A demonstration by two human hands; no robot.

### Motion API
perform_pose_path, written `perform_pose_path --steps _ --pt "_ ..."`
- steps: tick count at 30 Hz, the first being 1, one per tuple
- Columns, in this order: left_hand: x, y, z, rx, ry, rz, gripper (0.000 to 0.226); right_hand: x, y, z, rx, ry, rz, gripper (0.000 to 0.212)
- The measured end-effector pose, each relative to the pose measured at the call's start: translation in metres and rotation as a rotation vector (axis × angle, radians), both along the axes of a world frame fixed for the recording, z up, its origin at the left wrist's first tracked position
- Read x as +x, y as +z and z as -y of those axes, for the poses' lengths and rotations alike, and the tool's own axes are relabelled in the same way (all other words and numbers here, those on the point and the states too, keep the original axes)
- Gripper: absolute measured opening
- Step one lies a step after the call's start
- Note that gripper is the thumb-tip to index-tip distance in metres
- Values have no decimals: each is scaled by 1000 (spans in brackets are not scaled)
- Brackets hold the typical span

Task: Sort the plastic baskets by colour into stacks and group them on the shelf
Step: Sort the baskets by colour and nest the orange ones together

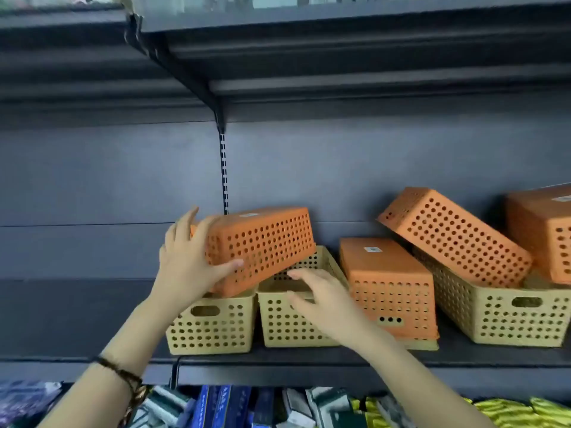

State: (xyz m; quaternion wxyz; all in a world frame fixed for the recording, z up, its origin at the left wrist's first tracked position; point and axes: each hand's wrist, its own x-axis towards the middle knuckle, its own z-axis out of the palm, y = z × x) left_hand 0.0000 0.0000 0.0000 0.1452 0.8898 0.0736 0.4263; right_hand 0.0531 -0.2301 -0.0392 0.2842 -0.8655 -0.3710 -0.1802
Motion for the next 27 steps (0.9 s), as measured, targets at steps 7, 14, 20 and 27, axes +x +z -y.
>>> perform_pose_path --steps 7,14,20,27 --pt "43 4 -27 -232 -137 -72 68 15 8 -52 -61 -51 -42 45" --pt "45 -18 -31 -622 -165 165 49 25 1 -71 61 35 -105 61" --pt "44 -20 -26 -1186 -391 391 33 25 8 -105 503 291 -182 75" --pt "25 -21 -34 -1332 -588 333 53 21 10 -127 454 336 91 30"
